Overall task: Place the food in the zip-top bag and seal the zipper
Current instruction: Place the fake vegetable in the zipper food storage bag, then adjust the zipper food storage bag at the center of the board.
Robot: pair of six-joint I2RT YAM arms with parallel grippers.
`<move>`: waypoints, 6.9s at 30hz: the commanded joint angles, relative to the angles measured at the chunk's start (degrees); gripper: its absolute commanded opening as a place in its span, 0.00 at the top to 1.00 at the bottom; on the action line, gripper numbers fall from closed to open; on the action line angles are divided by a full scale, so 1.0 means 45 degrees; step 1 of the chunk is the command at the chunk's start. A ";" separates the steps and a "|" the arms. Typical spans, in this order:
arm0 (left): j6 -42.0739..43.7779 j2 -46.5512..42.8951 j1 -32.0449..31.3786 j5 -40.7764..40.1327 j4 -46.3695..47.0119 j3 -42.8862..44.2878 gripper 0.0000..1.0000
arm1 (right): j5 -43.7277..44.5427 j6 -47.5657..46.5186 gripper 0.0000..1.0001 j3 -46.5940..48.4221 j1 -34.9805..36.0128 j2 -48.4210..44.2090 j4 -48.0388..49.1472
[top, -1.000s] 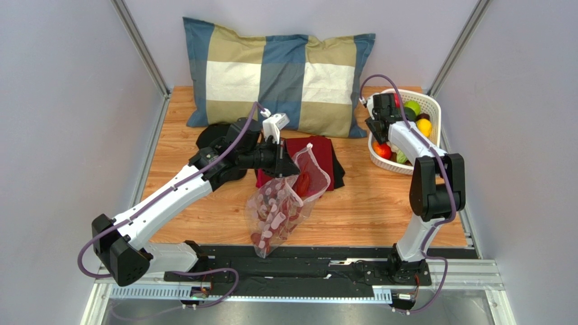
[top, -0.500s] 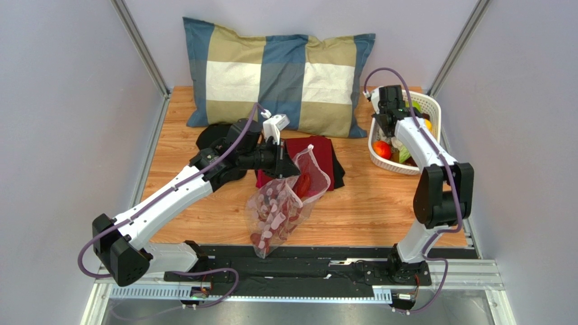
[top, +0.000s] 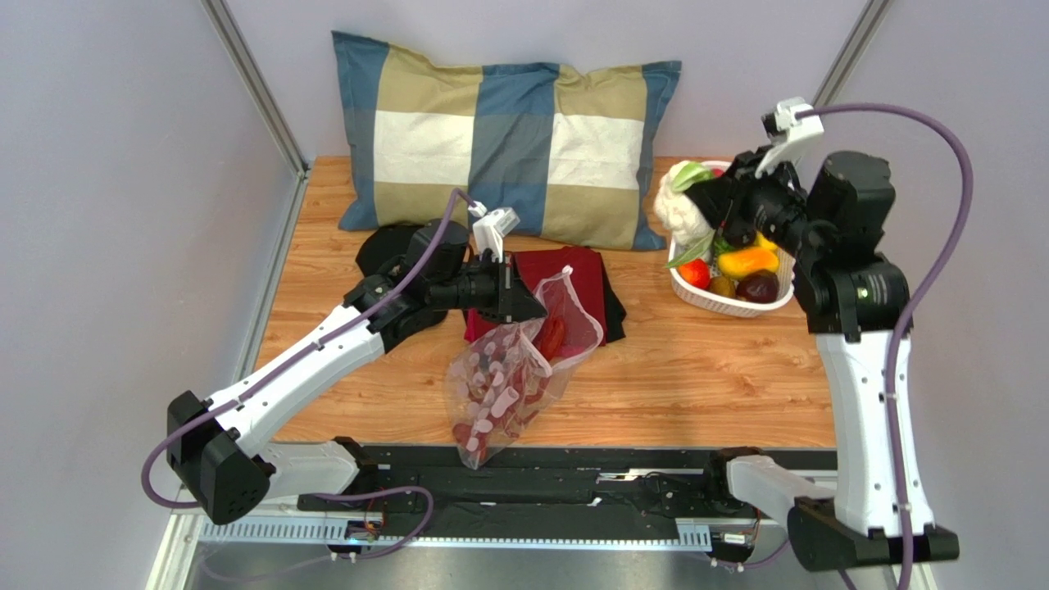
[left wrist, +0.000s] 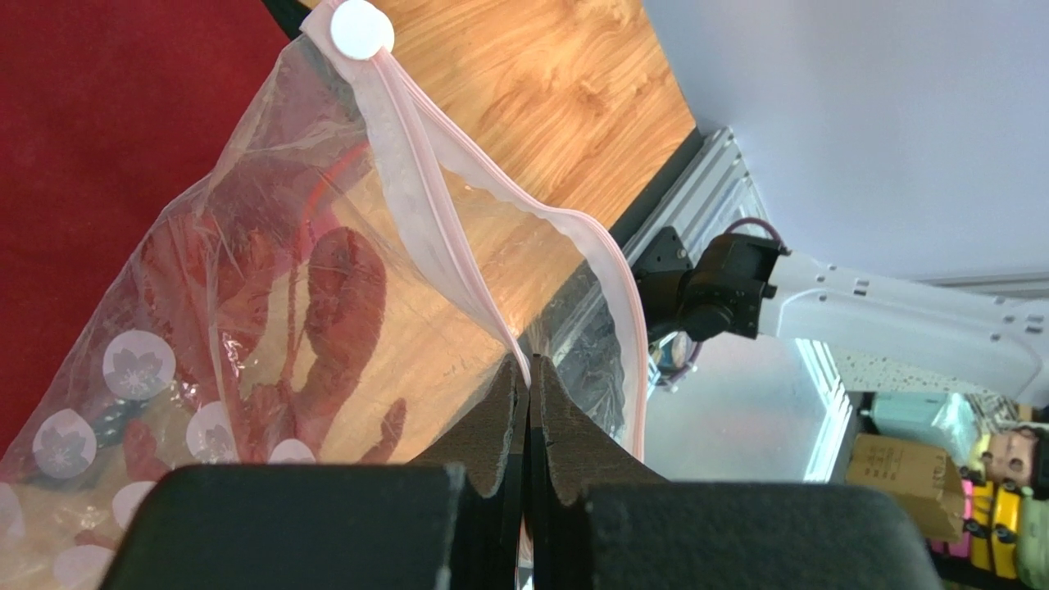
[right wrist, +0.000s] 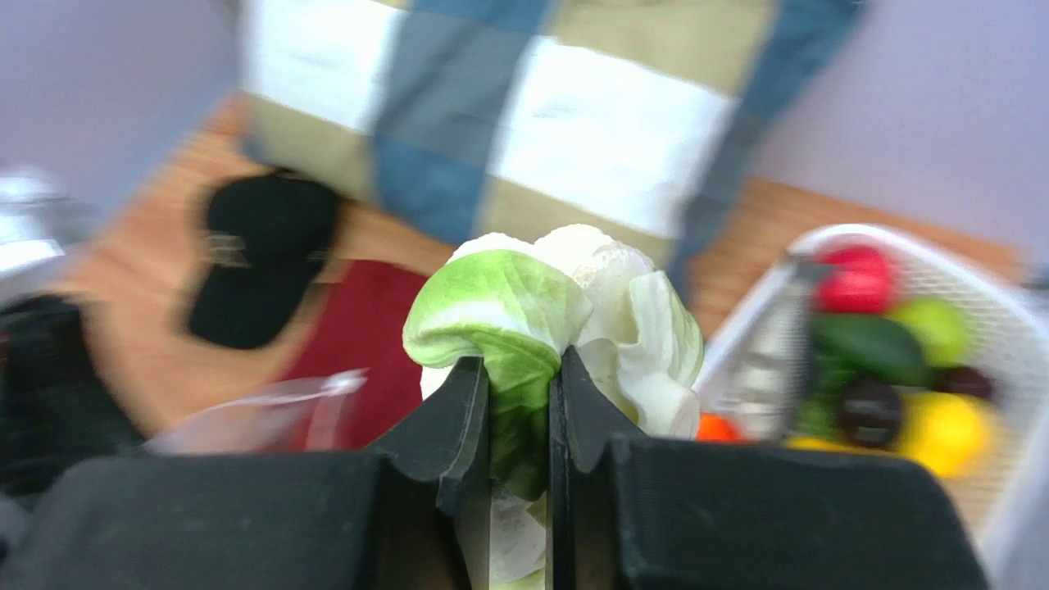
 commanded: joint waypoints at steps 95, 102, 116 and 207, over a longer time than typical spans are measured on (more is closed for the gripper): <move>-0.2526 -0.2380 0.0100 0.3309 0.7917 -0.2549 1.00 | -0.1785 1.4830 1.00 -0.7756 0.5223 -0.0887 0.8932; -0.2681 -0.2458 0.0100 0.3035 0.8053 -0.2705 1.00 | -0.0886 1.5951 1.00 -0.6798 0.5398 -0.0828 0.7132; -0.3485 -0.2028 0.0100 0.3249 0.9011 -0.2217 1.00 | 0.2361 1.0209 1.00 -0.8066 0.9111 -0.1413 0.6740; 0.3823 -0.4119 -0.0036 0.2405 0.0452 -0.0362 1.00 | -0.3859 0.3084 1.00 -0.2795 0.7155 -0.0516 -0.0329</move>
